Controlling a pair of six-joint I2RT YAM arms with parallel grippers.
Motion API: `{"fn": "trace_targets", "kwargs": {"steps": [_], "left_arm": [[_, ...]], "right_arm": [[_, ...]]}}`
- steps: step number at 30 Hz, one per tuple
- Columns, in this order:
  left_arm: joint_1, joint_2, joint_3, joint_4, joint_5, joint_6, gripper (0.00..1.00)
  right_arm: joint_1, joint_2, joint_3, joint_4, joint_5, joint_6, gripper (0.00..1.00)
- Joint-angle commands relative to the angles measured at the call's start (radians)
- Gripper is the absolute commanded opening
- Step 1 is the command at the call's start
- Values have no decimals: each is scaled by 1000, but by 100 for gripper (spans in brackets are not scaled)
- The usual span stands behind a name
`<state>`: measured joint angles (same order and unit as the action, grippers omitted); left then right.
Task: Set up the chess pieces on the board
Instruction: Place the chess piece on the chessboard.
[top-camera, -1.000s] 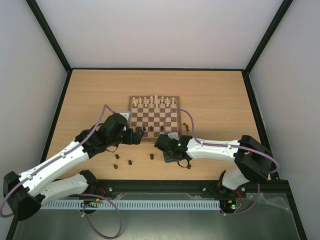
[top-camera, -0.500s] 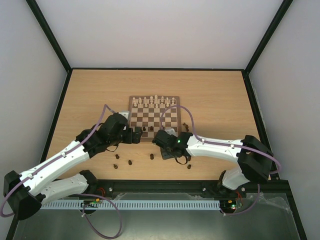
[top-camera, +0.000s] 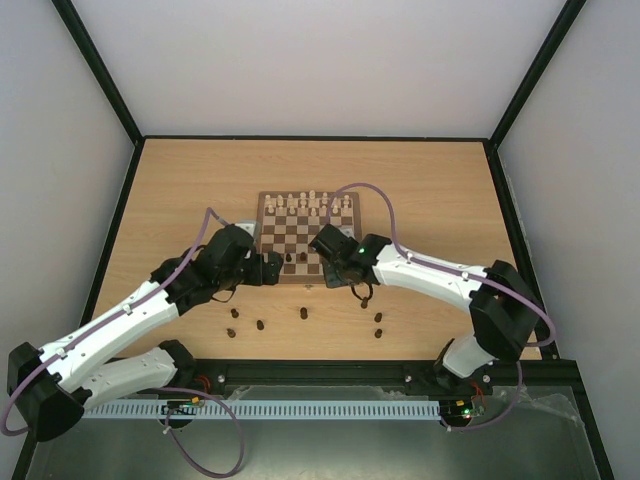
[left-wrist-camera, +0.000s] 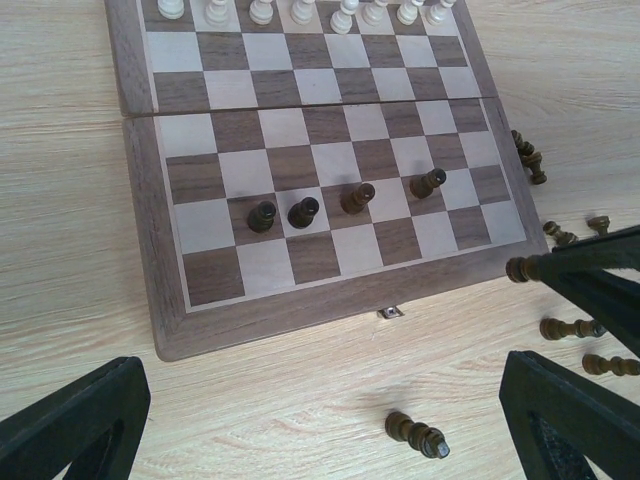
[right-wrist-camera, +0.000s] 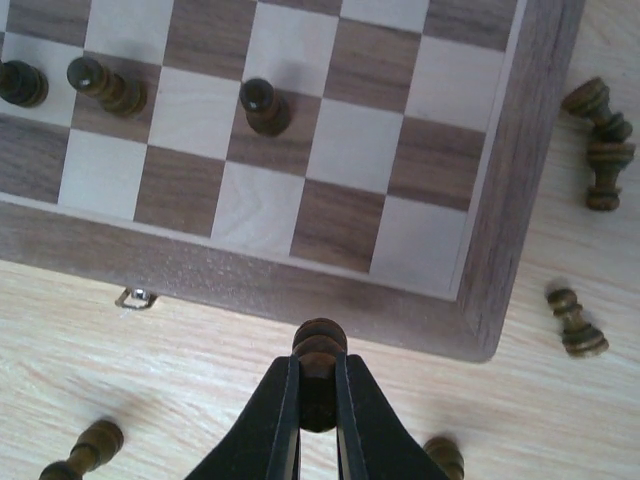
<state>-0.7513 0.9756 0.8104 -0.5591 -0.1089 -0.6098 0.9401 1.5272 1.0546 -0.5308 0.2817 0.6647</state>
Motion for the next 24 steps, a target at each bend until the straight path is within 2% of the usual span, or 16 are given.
{"fn": "trace_targets", "kwargs": {"steps": [1, 9, 24], "left_arm": [[10, -15, 20, -5, -12, 3, 99], [13, -26, 20, -13, -14, 2, 99], [20, -34, 11, -13, -14, 3, 99]], "right_arm": [[-34, 57, 65, -49, 15, -74, 6], [-81, 133, 137, -48, 5, -125, 6], [-92, 207, 152, -40, -28, -139, 7]]}}
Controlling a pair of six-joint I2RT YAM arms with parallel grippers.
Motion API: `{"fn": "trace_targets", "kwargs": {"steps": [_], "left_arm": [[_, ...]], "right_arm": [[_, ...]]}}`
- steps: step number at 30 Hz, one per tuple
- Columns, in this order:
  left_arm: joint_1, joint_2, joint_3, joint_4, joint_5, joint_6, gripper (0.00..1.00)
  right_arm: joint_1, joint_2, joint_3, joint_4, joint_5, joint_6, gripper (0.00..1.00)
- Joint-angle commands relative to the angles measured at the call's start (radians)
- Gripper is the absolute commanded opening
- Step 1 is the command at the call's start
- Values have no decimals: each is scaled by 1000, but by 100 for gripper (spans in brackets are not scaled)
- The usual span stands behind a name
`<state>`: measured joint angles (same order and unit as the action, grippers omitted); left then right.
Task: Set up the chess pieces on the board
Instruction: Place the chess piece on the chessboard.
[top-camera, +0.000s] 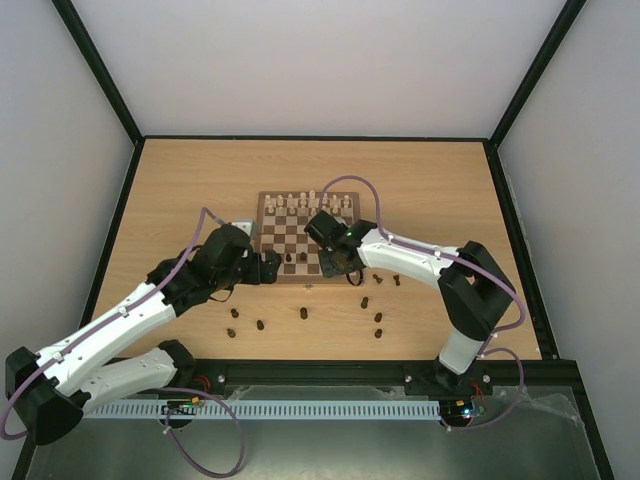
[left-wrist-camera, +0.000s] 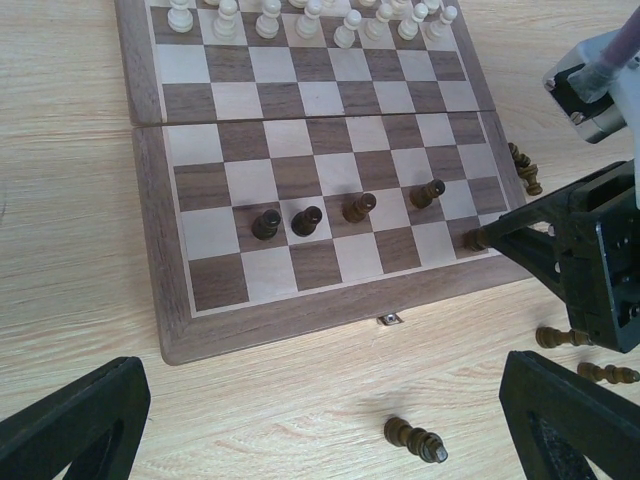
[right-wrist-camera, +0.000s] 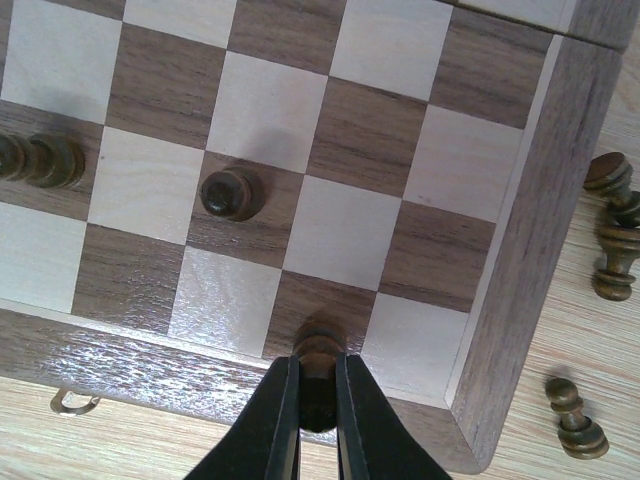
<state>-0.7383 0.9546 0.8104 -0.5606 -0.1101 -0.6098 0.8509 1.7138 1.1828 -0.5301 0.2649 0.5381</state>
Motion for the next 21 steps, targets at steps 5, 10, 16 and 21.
{"fn": "trace_targets", "kwargs": {"steps": [5, 10, 16, 21], "left_arm": [[10, -10, 11, -12, -10, 5, 99], [13, -10, 10, -10, -8, 7, 99], [16, -11, 9, -11, -7, 7, 99], [17, -14, 10, -12, -10, 6, 99]], "right_arm": [[-4, 35, 24, -39, -11, -14, 11], [-5, 40, 30, -38, -9, -16, 18], [-7, 35, 44, -45, 3, -18, 26], [-7, -27, 41, -32, 22, -27, 45]]}}
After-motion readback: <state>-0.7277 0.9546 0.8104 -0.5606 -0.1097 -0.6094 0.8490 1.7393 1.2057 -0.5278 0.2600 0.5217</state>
